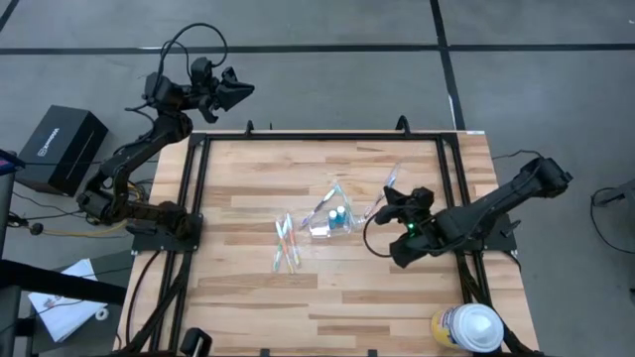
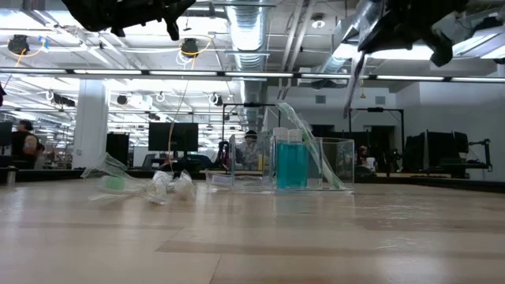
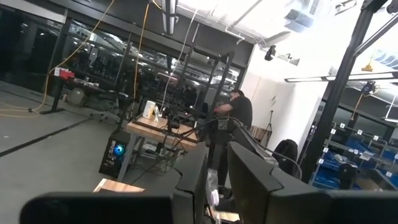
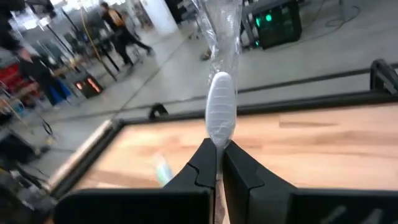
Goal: Pick & Place toothbrushing station
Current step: Put the purple toothbrush into the transparent organizer
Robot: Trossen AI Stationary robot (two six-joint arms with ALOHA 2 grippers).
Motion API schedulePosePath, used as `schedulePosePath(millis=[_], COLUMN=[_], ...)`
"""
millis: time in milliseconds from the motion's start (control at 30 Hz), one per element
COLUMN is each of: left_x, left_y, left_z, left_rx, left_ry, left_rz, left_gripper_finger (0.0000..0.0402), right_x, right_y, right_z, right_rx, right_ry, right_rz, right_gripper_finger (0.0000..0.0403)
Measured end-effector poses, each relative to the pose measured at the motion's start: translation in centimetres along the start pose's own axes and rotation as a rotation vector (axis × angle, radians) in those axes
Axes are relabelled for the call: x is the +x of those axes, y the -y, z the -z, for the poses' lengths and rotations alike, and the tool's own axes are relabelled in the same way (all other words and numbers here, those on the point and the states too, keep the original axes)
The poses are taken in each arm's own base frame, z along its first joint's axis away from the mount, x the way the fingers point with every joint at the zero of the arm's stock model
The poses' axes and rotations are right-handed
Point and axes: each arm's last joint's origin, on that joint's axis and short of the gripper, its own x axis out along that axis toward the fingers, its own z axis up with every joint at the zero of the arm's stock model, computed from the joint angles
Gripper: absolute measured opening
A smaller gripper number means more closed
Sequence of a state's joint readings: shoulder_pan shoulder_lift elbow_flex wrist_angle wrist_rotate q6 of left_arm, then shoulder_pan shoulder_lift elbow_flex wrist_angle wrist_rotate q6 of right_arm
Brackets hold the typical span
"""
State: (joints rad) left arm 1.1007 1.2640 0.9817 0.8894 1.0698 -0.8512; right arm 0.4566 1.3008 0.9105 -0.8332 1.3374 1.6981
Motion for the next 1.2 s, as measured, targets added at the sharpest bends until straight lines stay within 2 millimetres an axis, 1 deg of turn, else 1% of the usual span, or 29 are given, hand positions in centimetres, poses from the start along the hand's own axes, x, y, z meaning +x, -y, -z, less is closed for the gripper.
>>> schedulePosePath(millis=[400, 700, 900, 1067, 1200], left_x=[0.0, 0.0, 0.0, 0.0, 0.0], left_y=[0.0, -0.1, -0.1, -0.1, -0.2], left_z=[0.0, 0.1, 0.1, 0.1, 0.2], left_rx=[0.004, -0.002, -0.007, -0.011, -0.017], left_ry=[-0.001, -0.001, -0.003, -0.005, -0.007], left_rz=[-0.002, -0.007, -0.009, -0.011, -0.012], left_gripper_finger=[0.006, 0.006, 0.006, 0.006, 0.006], right_x=[1.7, 3.0, 4.2, 5.6, 6.7], right_y=[-0.4, -1.1, -2.2, -3.3, -3.8], right_z=[2.4, 4.8, 6.5, 7.5, 8.5], right_rx=[-0.019, -0.024, -0.092, -0.144, -0.144], right_ry=[-0.017, -0.069, -0.146, -0.198, -0.224], right_rz=[0.063, 0.089, 0.074, 0.032, 0.012], right_gripper_finger=[0.0, 0.0, 0.0, 0.0, 0.0])
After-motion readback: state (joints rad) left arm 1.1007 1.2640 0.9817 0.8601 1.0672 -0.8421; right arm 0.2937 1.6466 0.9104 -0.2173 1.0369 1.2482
